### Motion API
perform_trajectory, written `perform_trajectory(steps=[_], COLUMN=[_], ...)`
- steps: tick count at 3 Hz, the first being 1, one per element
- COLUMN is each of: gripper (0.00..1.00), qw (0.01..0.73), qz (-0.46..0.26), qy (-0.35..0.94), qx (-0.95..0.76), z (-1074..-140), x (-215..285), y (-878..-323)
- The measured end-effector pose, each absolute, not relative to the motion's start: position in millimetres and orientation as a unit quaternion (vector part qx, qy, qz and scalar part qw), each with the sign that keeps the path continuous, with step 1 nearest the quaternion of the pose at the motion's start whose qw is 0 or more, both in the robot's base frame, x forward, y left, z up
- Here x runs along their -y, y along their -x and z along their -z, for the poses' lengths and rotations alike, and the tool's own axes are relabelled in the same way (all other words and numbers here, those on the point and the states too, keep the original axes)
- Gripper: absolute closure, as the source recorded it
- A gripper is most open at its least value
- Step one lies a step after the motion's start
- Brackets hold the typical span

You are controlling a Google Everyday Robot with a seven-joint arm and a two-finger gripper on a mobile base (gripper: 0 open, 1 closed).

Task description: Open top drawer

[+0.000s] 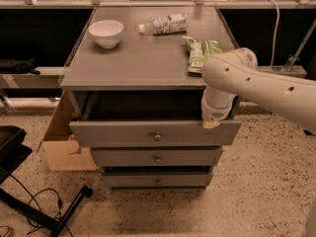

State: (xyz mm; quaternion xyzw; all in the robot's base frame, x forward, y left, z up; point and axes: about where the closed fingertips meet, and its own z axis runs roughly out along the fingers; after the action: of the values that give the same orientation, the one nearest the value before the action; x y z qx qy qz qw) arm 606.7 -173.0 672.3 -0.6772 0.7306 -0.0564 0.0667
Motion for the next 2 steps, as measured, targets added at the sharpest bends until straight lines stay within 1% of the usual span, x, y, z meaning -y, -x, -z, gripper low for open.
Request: perform_trajectory(steps=[1, 2], gripper=[0.97, 0.74], qw=[0.060, 0.060], qz=[0.048, 0.048], qy=[0.678, 0.678], qx=[-0.731, -0.731], z=[-674.6, -674.6], x=[176.8, 176.8], y=[-598.0, -598.0])
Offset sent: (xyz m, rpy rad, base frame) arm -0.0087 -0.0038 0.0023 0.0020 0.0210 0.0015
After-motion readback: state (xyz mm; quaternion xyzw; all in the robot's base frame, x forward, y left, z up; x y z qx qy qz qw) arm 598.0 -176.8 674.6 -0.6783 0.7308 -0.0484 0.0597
